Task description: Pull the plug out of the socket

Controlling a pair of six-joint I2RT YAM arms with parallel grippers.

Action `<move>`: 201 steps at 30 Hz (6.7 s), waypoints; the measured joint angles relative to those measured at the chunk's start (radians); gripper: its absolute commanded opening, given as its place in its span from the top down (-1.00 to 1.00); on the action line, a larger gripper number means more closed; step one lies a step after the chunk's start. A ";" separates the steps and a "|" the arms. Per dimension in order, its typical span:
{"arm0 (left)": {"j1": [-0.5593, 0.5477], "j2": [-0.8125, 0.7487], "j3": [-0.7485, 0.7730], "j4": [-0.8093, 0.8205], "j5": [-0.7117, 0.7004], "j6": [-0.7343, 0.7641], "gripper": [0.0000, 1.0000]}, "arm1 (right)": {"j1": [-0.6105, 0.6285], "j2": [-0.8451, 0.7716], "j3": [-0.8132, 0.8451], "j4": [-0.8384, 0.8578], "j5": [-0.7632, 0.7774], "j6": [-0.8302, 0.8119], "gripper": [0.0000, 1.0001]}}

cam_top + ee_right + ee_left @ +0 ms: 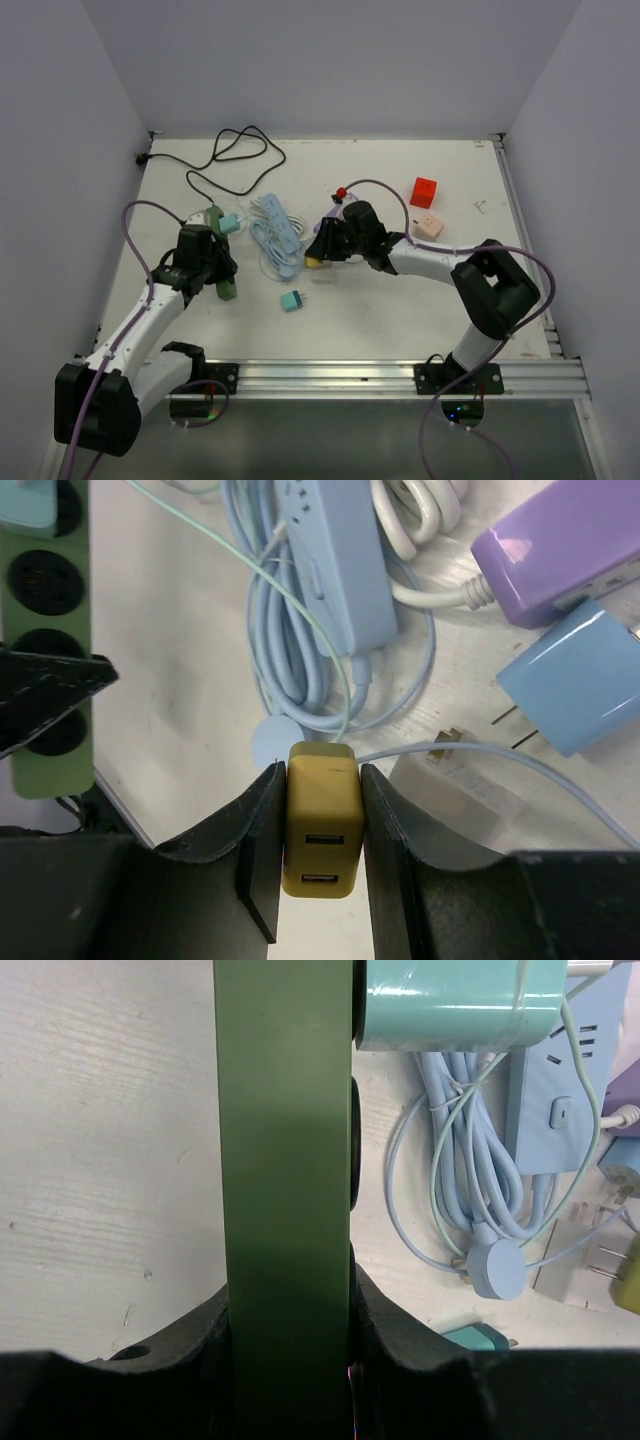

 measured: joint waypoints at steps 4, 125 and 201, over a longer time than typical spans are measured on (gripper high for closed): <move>0.000 -0.003 0.005 -0.002 0.027 0.018 1.00 | 0.000 0.063 0.016 -0.003 -0.003 -0.002 -0.03; 0.067 0.134 0.160 -0.128 0.013 -0.021 1.00 | -0.028 0.135 0.232 0.229 -0.264 0.321 0.71; 0.103 0.066 0.296 -0.003 0.082 0.243 -0.54 | -0.008 0.146 0.359 -0.330 -0.091 -0.108 -0.51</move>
